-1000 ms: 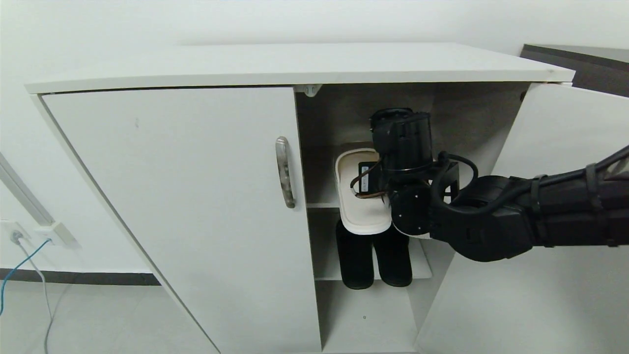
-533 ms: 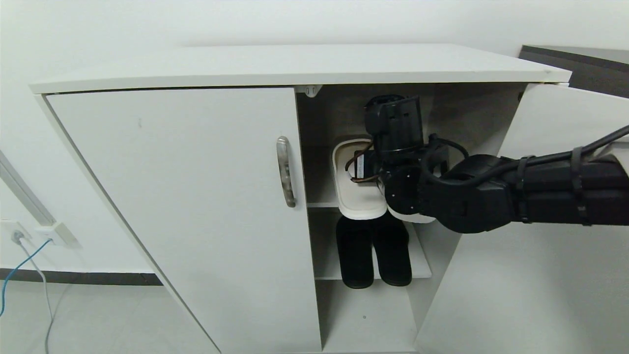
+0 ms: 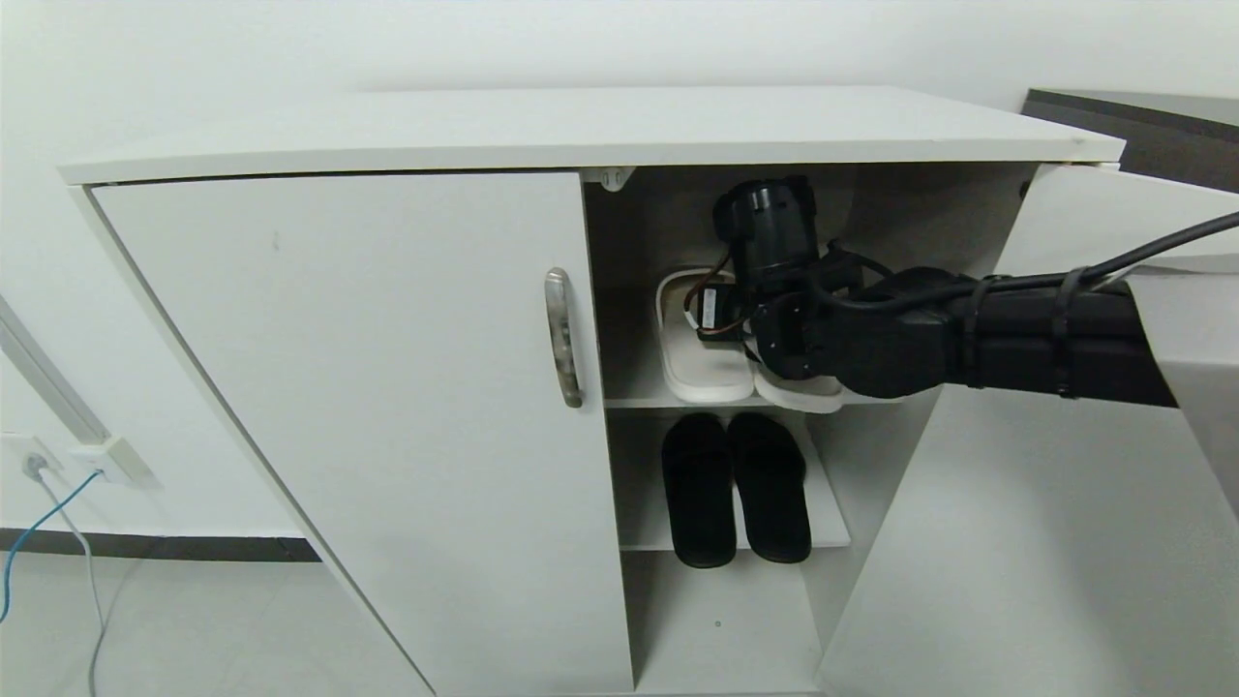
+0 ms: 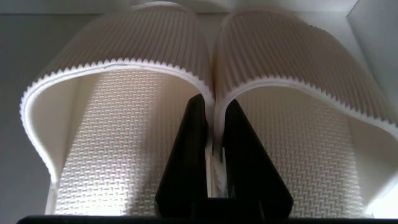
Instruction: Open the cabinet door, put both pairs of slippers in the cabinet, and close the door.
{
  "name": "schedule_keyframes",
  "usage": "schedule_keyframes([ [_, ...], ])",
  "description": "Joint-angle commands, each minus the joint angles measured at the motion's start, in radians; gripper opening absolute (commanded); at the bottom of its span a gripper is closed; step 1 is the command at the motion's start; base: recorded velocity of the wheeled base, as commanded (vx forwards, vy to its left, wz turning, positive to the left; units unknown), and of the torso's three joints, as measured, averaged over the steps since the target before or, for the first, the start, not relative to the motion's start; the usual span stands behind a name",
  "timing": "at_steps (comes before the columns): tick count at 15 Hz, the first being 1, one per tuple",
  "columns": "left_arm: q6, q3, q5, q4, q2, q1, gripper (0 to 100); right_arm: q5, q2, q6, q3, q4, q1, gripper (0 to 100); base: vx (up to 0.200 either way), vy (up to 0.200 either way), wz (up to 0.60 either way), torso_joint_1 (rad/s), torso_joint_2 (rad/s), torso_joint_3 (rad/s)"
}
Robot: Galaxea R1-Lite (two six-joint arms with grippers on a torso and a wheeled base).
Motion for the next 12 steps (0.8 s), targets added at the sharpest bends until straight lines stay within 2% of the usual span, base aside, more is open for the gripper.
schedule_keyframes([
  [1, 0.0, 0.0, 0.0, 0.0, 0.001, 0.0, 0, -0.002, 0.035, 0.001, -0.03, -0.001, -0.01, 0, 0.0, 0.0, 0.0, 0.0, 0.0, 0.0],
  [9, -0.002, 0.0, 0.0, 0.0, 0.001, 0.0, 0, -0.032, 0.085, -0.036, -0.047, -0.039, -0.011, 0, 0.0, 0.0, 0.0, 0.0, 0.0, 0.0],
  [10, -0.002, 0.0, 0.0, 0.0, 0.001, 0.0, 0, -0.042, 0.083, -0.036, -0.044, -0.041, -0.01, 100, 0.0, 0.0, 0.0, 0.0, 0.0, 0.0],
  [12, -0.002, 0.0, 0.0, 0.0, 0.001, 0.0, 0, -0.043, 0.077, -0.034, -0.036, -0.039, -0.008, 100, 0.0, 0.0, 0.0, 0.0, 0.0, 0.0],
])
